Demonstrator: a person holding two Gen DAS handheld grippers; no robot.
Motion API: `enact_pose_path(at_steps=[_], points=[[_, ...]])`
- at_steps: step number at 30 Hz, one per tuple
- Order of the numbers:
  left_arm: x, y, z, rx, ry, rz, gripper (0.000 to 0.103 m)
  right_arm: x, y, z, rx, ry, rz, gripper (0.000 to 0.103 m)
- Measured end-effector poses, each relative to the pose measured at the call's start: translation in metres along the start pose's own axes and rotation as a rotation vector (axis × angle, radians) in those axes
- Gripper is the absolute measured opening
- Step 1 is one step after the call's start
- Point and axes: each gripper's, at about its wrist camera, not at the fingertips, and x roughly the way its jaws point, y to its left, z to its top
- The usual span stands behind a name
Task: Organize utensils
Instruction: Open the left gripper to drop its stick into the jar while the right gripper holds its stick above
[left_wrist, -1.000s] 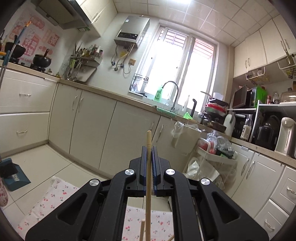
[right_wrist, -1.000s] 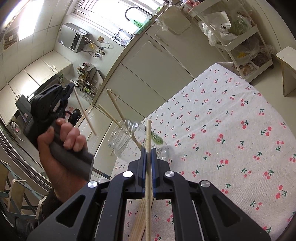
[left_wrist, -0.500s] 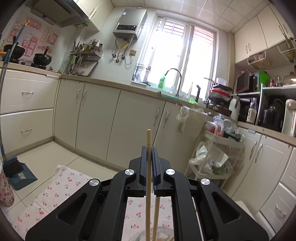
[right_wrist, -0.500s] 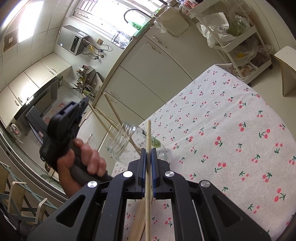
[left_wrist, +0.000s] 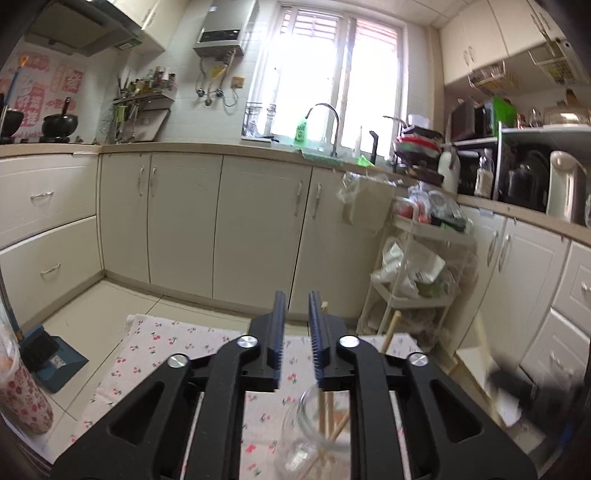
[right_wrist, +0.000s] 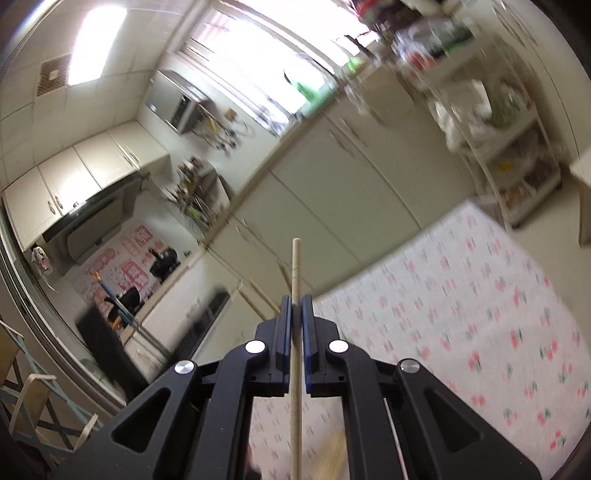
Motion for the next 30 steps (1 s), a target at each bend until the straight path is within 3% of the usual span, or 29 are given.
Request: enact_pose_path(at_steps=[5, 14, 20, 30], points=[[-0.025, 0.019, -0.014, -0.005, 0.043, 0.017, 0.032, 0.017, 0.026, 0.026, -0.041, -0.120, -0.011, 0.006], [-0.055, 0.064, -0.048, -0.072, 0.164, 0.068, 0.035, 0.079, 0.042, 0.048, -0.064, -0.300, -0.104, 0.006], [-0.057, 0.088, -0.060, -0.115, 0.210, 0.090, 0.035, 0.098, 0.046, 0.028, -0.150, -0.318, -0.175, 0.006], [-0.054, 0.089, -0.061, -0.143, 0.231, 0.079, 0.041, 0.087, 0.060, -0.014, -0.345, -0.236, -0.233, 0.006]])
